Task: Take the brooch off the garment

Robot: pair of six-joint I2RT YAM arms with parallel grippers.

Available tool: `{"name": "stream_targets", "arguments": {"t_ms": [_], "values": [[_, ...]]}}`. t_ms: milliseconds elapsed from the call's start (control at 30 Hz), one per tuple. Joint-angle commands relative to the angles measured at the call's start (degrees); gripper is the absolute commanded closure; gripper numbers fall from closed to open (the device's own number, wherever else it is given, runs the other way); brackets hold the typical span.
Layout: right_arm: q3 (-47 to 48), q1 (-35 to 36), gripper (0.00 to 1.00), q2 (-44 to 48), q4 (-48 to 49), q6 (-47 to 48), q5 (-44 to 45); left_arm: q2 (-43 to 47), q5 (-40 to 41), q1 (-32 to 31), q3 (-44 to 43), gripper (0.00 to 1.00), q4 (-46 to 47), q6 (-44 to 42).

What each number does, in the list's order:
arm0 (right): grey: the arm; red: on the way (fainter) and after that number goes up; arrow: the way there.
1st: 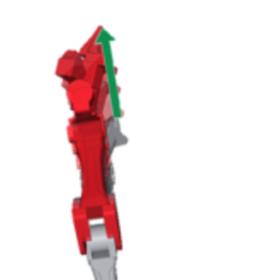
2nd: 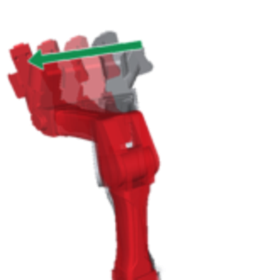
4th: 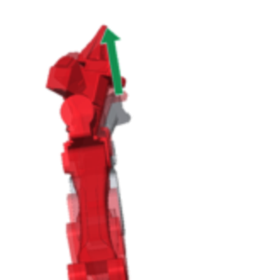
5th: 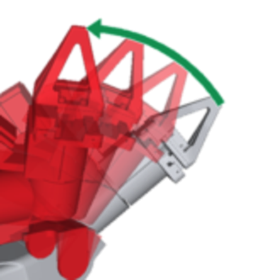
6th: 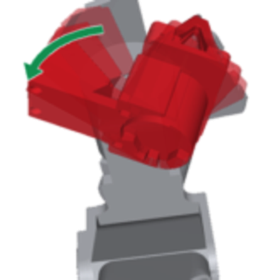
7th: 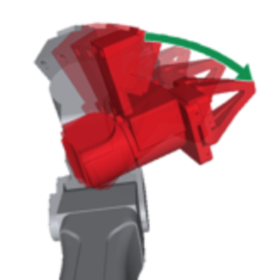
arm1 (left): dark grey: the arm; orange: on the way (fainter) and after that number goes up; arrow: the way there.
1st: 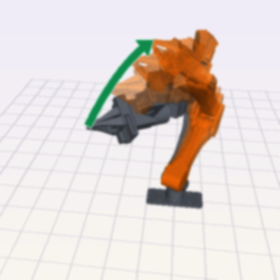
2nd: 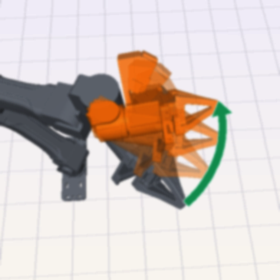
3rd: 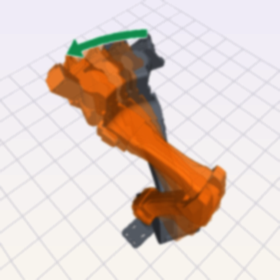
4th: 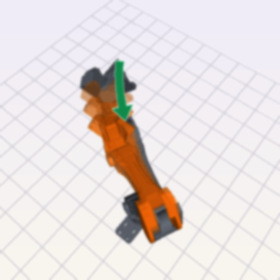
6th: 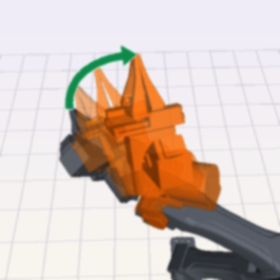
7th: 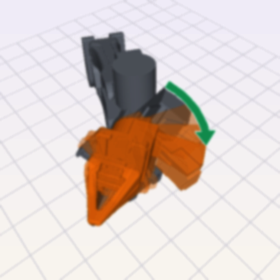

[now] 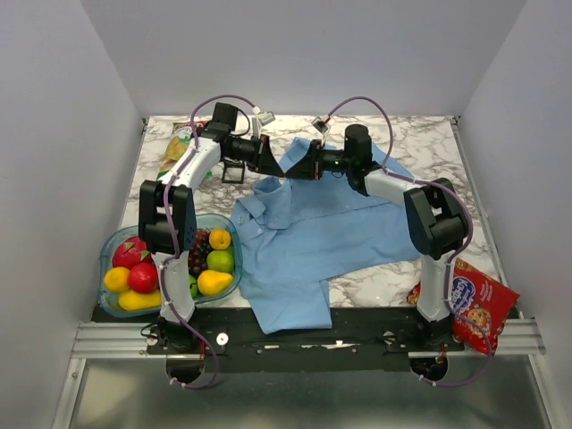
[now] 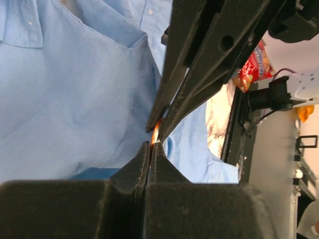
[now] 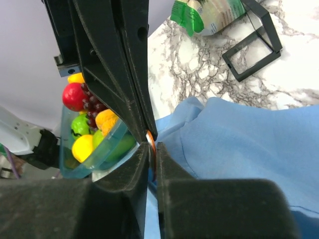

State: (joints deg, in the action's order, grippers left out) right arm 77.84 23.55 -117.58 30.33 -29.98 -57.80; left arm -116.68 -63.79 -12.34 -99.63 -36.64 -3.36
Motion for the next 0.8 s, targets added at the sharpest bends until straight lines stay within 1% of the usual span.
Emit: {"name": "stream_targets", "arguments": {"t_ms": [0, 67, 267, 400, 567, 767], "values": [[2.8, 0.6, 0.64, 1.2, -2.7, 3.2, -2.2, -0.8, -0.9, -0.4, -1.9, 1.0, -1.1, -1.9], [3.7, -0.3, 0.59, 1.6, -4.8, 4.7, -2.7, -0.1, 0.2, -0.4, -1.5, 1.0, -2.1, -3.8], [6.5, -1.1, 0.56, 1.4, -13.3, 10.8, -6.7, 2.8, 3.0, -0.4, 0.3, 1.0, -2.3, -6.4], [5.7, -1.1, 0.56, 1.7, -14.5, 12.0, -6.8, 4.0, 3.1, -0.4, 0.8, 1.0, -2.6, -7.5], [5.9, -1.1, 0.55, 1.6, -17.9, 15.9, -5.5, 5.8, 2.9, -0.4, 2.7, 1.0, -1.5, -7.6], [6.5, -1.1, 0.53, 0.7, -17.0, 14.6, -6.6, 6.1, 2.7, -0.5, 3.2, 1.0, -1.5, -7.7]]}}
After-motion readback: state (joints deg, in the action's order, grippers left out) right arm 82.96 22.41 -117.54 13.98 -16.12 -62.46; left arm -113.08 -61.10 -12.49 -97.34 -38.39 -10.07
